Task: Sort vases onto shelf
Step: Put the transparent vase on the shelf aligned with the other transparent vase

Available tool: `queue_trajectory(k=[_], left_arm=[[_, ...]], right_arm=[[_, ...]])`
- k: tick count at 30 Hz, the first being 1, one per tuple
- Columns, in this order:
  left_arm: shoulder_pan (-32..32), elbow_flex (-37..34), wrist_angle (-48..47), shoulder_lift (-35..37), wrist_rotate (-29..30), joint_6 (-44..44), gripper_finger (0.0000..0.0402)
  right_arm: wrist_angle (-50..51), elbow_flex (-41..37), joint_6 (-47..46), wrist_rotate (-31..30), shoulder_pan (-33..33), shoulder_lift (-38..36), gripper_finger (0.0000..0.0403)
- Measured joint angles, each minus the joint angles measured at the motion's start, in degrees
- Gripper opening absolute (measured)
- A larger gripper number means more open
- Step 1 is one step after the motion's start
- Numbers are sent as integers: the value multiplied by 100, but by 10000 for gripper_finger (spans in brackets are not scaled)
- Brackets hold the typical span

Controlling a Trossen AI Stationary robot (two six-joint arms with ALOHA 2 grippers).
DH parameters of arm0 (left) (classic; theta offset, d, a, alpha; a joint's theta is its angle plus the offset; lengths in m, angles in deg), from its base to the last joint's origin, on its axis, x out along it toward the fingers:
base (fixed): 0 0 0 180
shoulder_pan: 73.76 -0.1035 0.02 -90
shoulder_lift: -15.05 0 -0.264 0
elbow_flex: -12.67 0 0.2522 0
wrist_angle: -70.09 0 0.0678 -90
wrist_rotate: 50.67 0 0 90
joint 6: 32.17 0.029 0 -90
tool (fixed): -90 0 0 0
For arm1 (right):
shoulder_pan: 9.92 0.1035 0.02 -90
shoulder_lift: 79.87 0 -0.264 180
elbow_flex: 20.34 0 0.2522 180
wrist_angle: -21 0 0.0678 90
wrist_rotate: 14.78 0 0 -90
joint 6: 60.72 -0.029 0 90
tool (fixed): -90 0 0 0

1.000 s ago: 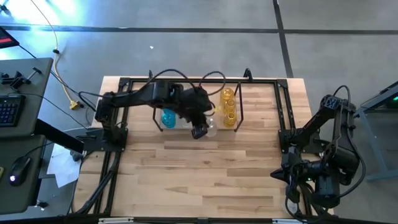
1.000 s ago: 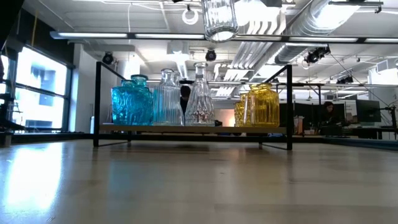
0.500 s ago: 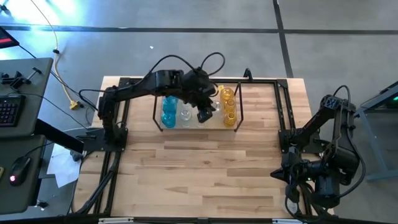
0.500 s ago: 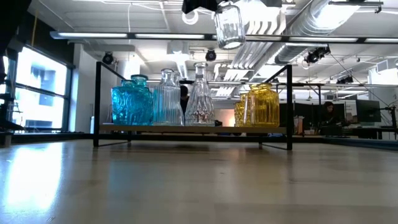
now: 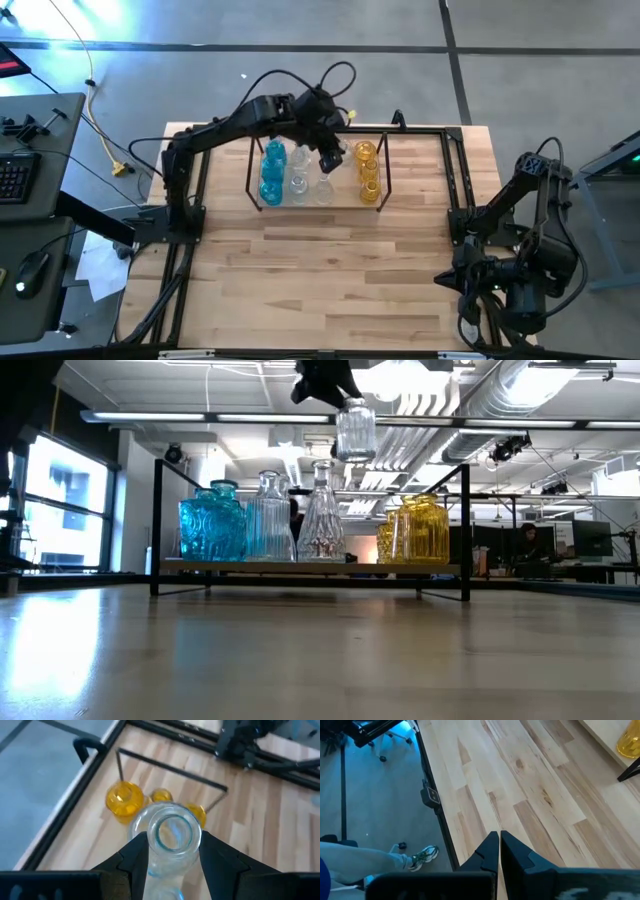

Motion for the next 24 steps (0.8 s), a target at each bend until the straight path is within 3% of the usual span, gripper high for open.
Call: queue_trajectory(k=[10,24], left_arm=[[-438,-4,108,-506,-61,87,143],[-586,-8,65,-945,-312,-103,143]], right_arm=[[-2,0,-170,-4,0,0,0],[-2,0,-170,-11,0,0,0]])
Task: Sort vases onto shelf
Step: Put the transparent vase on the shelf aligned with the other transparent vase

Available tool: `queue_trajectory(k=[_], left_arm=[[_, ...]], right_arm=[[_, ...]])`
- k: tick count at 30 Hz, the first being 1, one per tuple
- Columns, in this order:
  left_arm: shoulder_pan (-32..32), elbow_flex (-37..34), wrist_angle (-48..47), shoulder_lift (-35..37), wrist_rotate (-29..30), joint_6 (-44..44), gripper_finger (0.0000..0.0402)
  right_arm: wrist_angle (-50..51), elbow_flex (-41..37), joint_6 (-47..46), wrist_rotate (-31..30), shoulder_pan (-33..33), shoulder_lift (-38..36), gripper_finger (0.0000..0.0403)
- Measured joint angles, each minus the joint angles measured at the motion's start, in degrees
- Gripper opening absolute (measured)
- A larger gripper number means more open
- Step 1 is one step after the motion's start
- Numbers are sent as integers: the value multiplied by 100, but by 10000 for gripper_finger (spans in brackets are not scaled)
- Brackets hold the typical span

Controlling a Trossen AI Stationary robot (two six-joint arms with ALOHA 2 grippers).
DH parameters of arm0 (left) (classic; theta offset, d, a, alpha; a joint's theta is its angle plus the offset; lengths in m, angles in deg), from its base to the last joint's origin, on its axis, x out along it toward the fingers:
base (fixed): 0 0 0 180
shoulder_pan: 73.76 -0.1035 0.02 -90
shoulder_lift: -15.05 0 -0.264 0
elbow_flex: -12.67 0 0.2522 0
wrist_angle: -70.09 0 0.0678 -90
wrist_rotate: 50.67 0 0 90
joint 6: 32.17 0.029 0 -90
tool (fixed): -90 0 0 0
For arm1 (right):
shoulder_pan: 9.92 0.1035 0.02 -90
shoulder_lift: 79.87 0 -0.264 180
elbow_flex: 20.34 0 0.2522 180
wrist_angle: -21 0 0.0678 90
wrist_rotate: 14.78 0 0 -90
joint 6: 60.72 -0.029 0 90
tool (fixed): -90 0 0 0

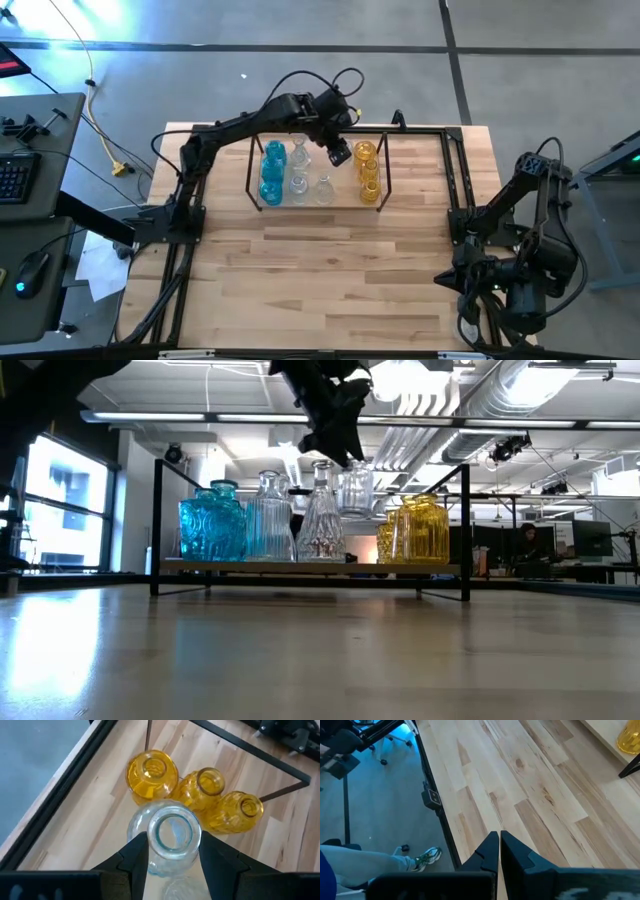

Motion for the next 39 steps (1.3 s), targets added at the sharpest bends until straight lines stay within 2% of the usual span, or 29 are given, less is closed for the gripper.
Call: queue_trajectory(k=[12,18,26,34,39], left_arm=[[-71,-167,-154,-130,-23,-158,137],[-152,-221,-245,-140,-209,-281,112],[-321,-221,-228,-206,38,-242,80],[-659,-219,-141,-201,542,-164,72],[-865,-186,4,-194,63,-96,90]], right_arm=[[-2,0,1,-10,4,0,0],[-34,0,-65,10,4,0,0],[-168,0,22,12,4,0,0],[-365,0,79,91,4,0,0],[-343,0,229,-121,5,1,0]])
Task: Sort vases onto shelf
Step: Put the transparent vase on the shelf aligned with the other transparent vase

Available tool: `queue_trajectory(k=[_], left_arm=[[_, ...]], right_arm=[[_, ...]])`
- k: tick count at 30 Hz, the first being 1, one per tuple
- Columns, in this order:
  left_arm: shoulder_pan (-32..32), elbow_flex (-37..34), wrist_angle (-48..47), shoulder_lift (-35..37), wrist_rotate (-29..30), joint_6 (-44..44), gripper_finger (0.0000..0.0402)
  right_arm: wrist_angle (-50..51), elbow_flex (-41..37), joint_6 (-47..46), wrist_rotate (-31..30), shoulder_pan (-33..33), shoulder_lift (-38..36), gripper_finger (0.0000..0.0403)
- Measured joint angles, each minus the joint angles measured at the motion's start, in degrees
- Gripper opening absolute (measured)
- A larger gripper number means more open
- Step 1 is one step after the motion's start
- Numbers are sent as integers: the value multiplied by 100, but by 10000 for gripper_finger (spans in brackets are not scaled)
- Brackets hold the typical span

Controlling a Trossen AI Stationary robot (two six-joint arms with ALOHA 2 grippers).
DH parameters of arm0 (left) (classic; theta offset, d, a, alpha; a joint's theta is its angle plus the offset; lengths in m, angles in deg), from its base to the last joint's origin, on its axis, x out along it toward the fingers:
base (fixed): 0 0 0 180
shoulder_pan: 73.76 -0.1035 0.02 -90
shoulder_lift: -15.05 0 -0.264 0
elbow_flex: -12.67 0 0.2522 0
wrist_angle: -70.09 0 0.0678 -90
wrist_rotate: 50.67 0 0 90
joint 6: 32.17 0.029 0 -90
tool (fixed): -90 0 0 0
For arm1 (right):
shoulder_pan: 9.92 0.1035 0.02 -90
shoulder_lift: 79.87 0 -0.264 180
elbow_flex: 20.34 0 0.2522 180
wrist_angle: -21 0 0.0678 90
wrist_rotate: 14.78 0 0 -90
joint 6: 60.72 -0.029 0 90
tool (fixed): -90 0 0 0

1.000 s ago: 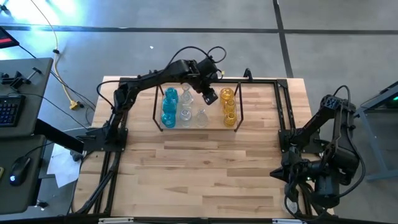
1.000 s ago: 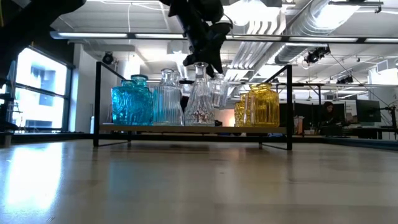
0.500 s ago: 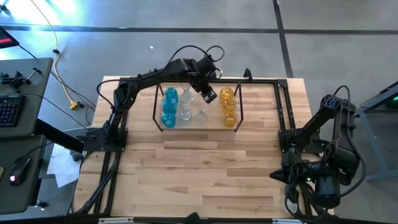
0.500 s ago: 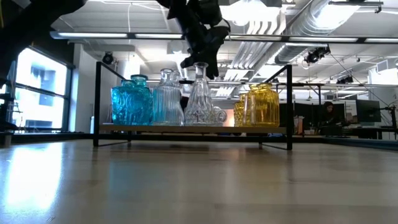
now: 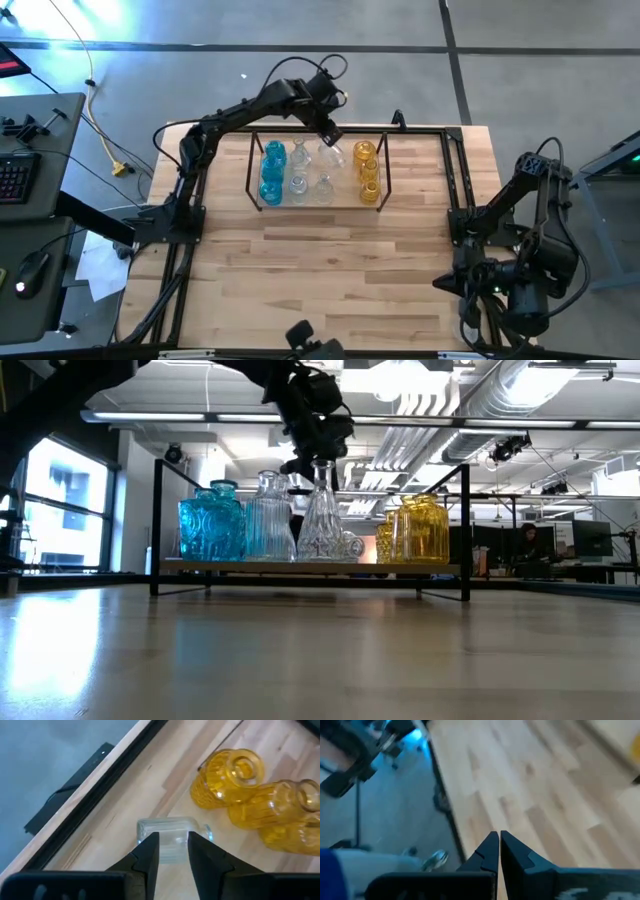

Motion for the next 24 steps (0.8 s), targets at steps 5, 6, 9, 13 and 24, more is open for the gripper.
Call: queue_trajectory(k=[5,6,9,13,24], left_arm=[[-25,2,-99,6,-138,400,136],[-34,2,-105,6,-137,512,147],[-85,2,-105,6,-173,995,178],[-286,-7,-285,6,-443,1802,210],[-815,4,-509,6,-1994,2944,221]], right_arm=[[344,0,-3,-1005,-228,1,0],[400,0,-4,-1167,-335,1,0],[420,0,104,-1255,-783,1,0],[-113,0,657,-968,-1557,1,0],[-2936,2,3142,-319,-3632,117,0]])
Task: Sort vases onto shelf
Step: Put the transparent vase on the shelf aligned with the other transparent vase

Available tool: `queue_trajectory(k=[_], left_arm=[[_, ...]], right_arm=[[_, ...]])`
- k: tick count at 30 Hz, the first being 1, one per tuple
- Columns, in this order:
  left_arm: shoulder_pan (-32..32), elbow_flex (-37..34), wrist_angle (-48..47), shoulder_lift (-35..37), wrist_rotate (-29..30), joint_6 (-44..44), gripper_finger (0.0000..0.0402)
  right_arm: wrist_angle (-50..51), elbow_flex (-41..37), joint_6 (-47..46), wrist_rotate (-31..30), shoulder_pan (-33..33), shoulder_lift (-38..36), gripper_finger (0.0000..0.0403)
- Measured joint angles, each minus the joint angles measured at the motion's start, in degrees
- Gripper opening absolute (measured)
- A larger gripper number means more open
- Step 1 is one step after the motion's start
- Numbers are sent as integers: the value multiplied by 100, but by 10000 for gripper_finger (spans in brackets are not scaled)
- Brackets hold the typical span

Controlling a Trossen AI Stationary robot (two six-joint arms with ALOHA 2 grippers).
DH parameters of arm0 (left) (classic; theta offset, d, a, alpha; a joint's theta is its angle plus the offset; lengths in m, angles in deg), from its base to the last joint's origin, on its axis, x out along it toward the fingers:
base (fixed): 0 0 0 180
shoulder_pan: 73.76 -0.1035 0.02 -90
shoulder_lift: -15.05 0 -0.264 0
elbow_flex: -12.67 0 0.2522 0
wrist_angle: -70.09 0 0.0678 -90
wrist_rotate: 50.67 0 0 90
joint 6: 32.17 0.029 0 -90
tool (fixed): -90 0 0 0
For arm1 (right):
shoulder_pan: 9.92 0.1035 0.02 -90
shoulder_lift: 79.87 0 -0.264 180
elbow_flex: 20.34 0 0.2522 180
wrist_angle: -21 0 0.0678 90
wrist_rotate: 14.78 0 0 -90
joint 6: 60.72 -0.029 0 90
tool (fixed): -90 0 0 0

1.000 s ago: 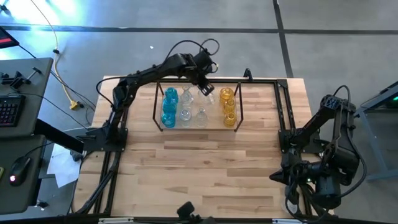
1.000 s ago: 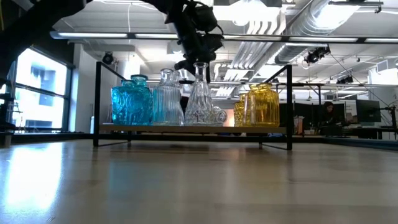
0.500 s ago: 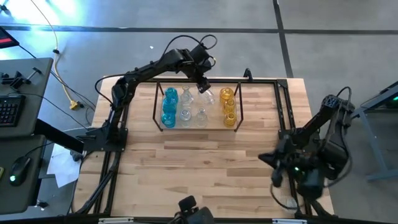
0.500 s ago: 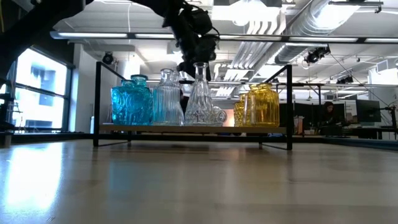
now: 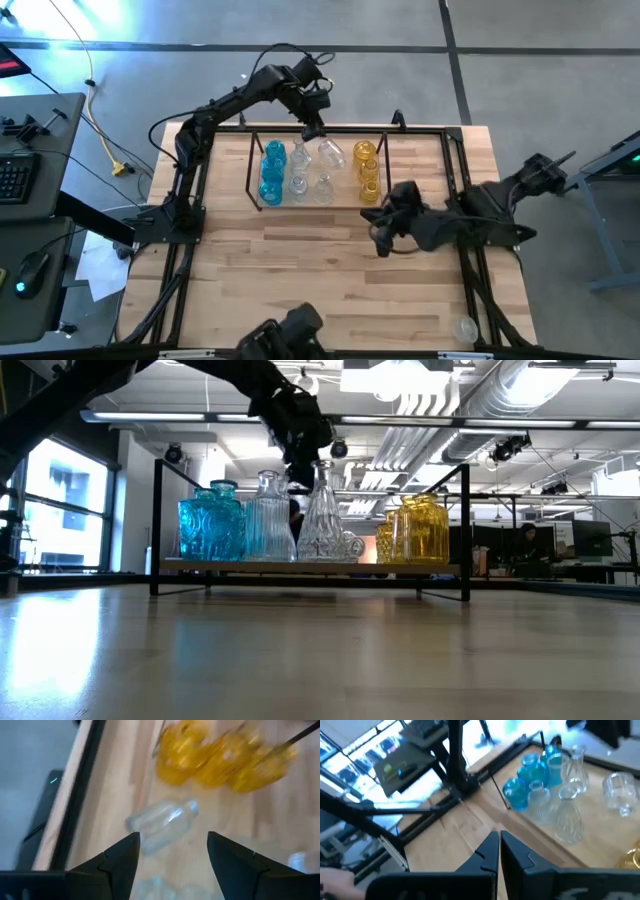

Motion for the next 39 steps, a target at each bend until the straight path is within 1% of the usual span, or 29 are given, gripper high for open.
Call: queue_trajectory(k=[1,3,6,9,13,14,17,19,21,23,25,27,28,31,34,39], left_arm=[[-57,0,62,0,-233,-36,221],[-167,-4,106,0,-491,-37,221],[-262,-4,112,0,-531,38,219],[-289,-7,115,-6,-634,87,219],[-188,-16,-42,-43,-741,226,219],[-128,-17,-33,-44,-666,221,219],[79,2,-113,-41,-237,233,223],[216,49,-232,-34,-14,441,226],[365,164,-258,-24,325,741,227],[532,264,-302,-10,820,1108,227],[706,345,-296,-9,1361,1577,227],[869,413,-291,-9,1774,2008,227],[937,415,-265,-4,1872,2201,227],[1105,415,-133,-4,1888,2542,227],[1235,415,42,-12,1701,2559,227],[1383,420,-80,-248,1616,2606,227]], right_arm=[[11,0,32,179,-118,23,0],[17,0,66,534,-302,79,0],[32,0,121,756,-448,162,0],[59,0,421,948,-550,178,0],[579,0,696,1466,-710,87,0],[778,0,744,1561,-753,33,0],[1518,0,956,1599,-899,-102,0],[1793,0,1259,1784,-1109,-154,0],[1896,0,1731,2201,-1385,-183,0],[1927,0,2289,2832,-1717,-180,0],[1922,0,2774,3337,-2025,-176,0],[1922,0,3155,3667,-2262,-179,0],[1923,0,3308,3790,-2350,-179,0],[1983,0,3704,4063,-2556,-231,0],[2040,0,3943,4331,-2695,-284,0],[2162,-2,4109,4592,-2754,-413,0]])
